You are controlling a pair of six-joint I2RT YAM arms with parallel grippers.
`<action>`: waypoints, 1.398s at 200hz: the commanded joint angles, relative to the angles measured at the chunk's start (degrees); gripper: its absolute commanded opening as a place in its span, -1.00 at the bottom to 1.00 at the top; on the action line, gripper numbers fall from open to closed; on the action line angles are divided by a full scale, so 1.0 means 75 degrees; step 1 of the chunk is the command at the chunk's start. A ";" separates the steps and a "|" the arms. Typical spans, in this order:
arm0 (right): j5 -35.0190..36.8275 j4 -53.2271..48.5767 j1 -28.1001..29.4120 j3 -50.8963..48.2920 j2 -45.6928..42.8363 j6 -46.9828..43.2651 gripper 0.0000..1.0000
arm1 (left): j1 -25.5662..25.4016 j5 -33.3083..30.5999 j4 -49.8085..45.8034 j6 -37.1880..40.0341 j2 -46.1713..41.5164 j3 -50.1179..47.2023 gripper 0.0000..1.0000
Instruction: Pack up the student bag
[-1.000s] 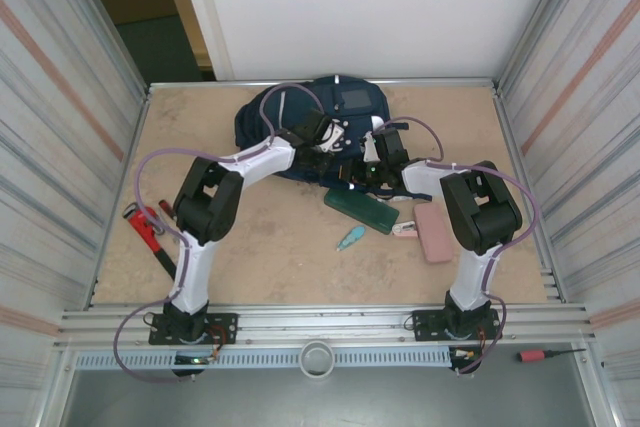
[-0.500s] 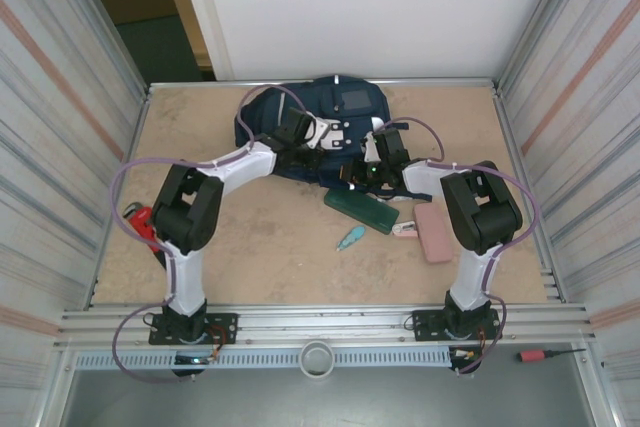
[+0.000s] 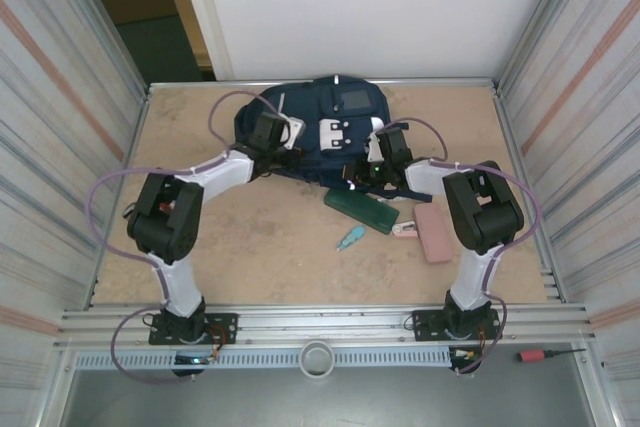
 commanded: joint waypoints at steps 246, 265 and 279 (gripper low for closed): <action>0.3380 0.1607 0.0339 -0.0518 -0.0241 0.4748 -0.85 | -0.0415 0.0683 0.1186 -0.0633 -0.1094 -0.0782 -1.00; 0.3683 0.1852 0.0313 -0.0836 -0.0598 0.4747 -1.00 | -0.0297 0.0481 0.1238 -0.0586 -0.1280 -0.0988 -1.00; 0.3918 0.1958 0.0268 -0.1075 -0.0903 0.4736 -1.00 | -0.0123 0.0357 0.1253 -0.0560 -0.1413 -0.1102 -1.00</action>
